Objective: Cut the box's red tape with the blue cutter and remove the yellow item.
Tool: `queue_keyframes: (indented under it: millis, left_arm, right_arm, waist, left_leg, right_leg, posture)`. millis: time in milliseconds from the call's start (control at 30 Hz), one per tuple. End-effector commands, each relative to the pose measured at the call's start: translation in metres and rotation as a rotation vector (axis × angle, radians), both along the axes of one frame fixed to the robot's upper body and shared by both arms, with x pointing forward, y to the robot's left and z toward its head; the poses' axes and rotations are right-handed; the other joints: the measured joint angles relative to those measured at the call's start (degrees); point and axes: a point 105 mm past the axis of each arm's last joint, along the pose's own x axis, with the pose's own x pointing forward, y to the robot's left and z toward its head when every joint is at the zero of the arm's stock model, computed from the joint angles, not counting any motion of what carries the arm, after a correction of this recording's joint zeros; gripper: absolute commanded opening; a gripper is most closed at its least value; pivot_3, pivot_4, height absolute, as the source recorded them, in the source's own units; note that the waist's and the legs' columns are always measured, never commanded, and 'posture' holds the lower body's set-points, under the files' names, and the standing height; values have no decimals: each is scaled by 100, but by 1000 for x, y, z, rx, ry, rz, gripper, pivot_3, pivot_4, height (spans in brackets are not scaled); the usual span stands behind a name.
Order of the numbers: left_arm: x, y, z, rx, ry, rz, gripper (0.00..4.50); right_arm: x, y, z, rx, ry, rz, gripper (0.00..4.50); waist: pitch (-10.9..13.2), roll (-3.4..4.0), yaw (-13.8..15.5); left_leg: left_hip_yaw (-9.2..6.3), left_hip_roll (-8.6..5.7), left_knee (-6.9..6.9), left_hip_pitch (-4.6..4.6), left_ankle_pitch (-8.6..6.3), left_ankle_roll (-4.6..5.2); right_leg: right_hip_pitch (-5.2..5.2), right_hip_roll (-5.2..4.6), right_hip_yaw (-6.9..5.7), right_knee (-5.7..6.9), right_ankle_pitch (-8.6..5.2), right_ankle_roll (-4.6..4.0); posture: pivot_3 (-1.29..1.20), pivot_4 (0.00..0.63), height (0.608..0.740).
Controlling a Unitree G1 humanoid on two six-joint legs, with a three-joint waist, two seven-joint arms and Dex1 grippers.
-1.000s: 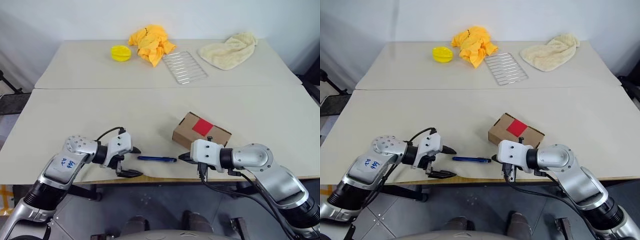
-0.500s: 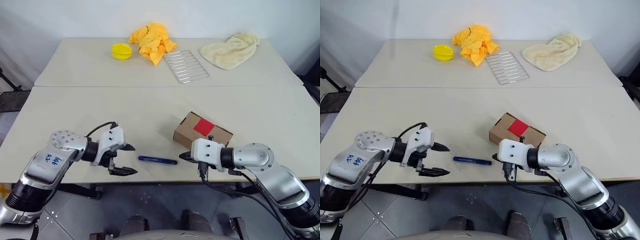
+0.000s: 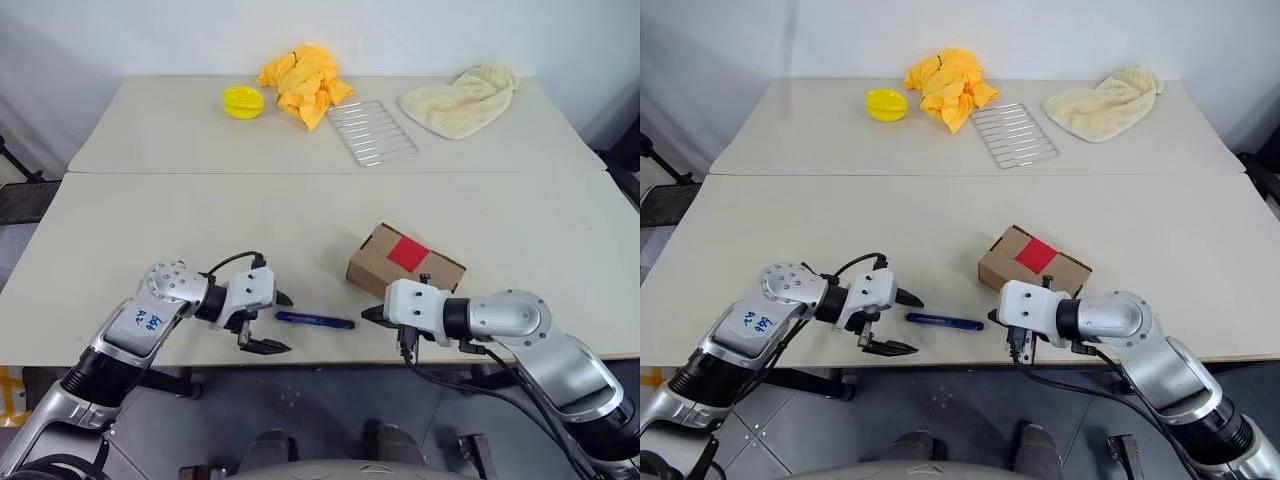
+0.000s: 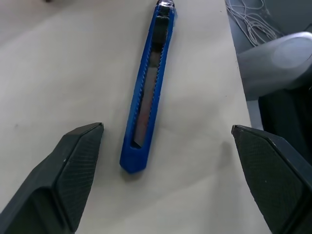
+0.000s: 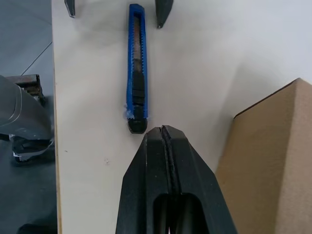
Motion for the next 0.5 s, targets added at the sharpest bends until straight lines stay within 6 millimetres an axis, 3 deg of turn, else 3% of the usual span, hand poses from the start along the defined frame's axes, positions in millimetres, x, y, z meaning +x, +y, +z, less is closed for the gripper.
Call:
queue_keyframes:
  millis: [33, 367, 500]
  left_arm:
    - [5, -5, -7, 19, -8, -27, 4470]
    - [-1, 0, -24, 104, 113, -91, 4470]
    - [0, 0, -28, 122, 108, -101, 3317]
  right_arm:
    - [-4, 0, 10, 5, -44, 0, 0]
    - [-9, -2, 9, 0, -37, -17, 0]
    - [-9, -3, 9, -1, -37, -24, 0]
  waist:
    - [0, 0, 7]
    - [-1, 0, -4]
    - [-1, 1, -21]
  left_leg:
    - [0, 0, 1, 0, 0, 0]
    - [0, -1, 8, 5, 0, 0]
    - [0, 0, 5, 8, 0, 0]
  right_leg:
    - [0, 0, 0, 1, 0, 0]
    - [5, 0, 2, 10, 1, 1]
    - [5, 0, 2, 11, 1, 1]
  posture:
    - [0, 150, 740]
    - [0, 150, 740]
    - [0, 150, 740]
